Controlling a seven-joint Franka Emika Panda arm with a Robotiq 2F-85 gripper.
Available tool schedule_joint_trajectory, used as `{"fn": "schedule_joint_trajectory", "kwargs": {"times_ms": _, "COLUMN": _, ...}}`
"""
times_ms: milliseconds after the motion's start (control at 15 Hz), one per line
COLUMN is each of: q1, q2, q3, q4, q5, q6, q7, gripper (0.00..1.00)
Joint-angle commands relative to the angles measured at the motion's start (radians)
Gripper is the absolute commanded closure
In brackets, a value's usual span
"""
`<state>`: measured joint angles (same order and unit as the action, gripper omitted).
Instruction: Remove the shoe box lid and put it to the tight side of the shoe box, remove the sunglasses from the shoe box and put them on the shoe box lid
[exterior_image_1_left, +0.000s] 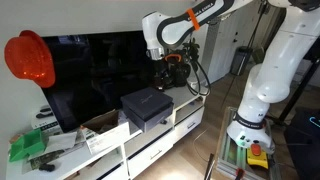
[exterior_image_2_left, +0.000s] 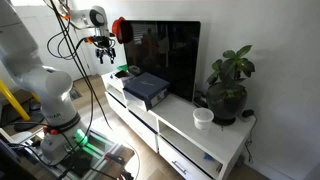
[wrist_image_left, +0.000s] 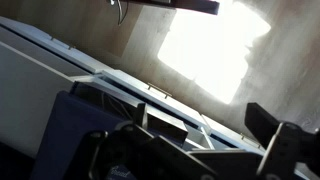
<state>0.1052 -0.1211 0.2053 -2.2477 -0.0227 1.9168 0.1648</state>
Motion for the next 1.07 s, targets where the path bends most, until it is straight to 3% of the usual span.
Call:
{"fn": "schedule_joint_trajectory", "kwargs": {"times_ms": 0, "q1": 0.015, "q2": 0.001, "q3": -0.015, "q4": 0.002, "q5": -0.002, "q6": -0.002, "q7": 0.002, "gripper": 0.00}}
{"fn": "schedule_joint_trajectory", "kwargs": {"times_ms": 800, "q1": 0.015, "q2": 0.001, "q3": -0.015, "q4": 0.002, "q5": -0.002, "q6": -0.002, "q7": 0.002, "gripper": 0.00}}
{"fn": "schedule_joint_trajectory", "kwargs": {"times_ms": 1000, "q1": 0.016, "q2": 0.071, "q3": 0.003, "q4": -0.025, "q5": -0.140, "q6": 0.042, "q7": 0.049, "gripper": 0.00}}
